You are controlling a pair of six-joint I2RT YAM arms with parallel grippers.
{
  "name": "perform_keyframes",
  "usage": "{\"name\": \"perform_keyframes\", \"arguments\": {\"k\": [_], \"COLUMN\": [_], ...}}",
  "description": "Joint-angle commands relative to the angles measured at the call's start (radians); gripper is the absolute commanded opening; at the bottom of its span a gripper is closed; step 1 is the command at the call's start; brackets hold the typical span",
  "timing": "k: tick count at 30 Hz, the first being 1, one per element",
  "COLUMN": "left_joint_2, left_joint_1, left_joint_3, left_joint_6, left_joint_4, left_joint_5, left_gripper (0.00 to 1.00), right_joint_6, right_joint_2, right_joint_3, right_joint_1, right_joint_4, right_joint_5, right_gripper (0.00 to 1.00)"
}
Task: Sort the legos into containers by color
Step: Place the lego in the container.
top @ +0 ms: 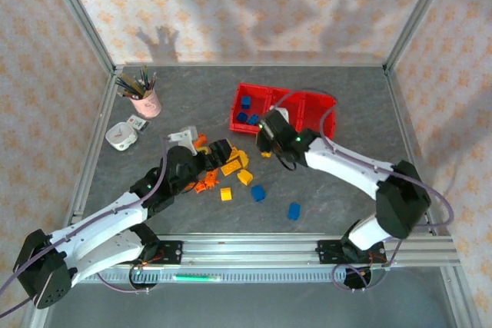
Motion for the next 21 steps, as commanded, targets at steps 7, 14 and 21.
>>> {"name": "perform_keyframes", "arguments": {"k": [7,14,21], "left_joint_2": [0.097,0.195,0.205], "left_joint_1": [0.113,0.162,0.166], "left_joint_3": [0.051,0.076,0.082], "left_joint_6": [0.078,0.085,0.102], "left_joint_4": [0.061,0.113,0.113], "left_joint_5": [0.136,0.19,0.175], "left_gripper": [0.99,0.99,0.99], "right_joint_6": [-0.141,-0.198,-0.243], "right_joint_2": [0.34,0.597,0.675], "right_joint_3": [0.367,0.664,0.797], "right_joint_1": [-0.113,-0.178,-0.199], "right_joint_4": [0.045,-0.026,-0.072], "right_joint_5": [-0.004,0.052,0.091], "right_gripper": [0.32,0.35,0.49]}}
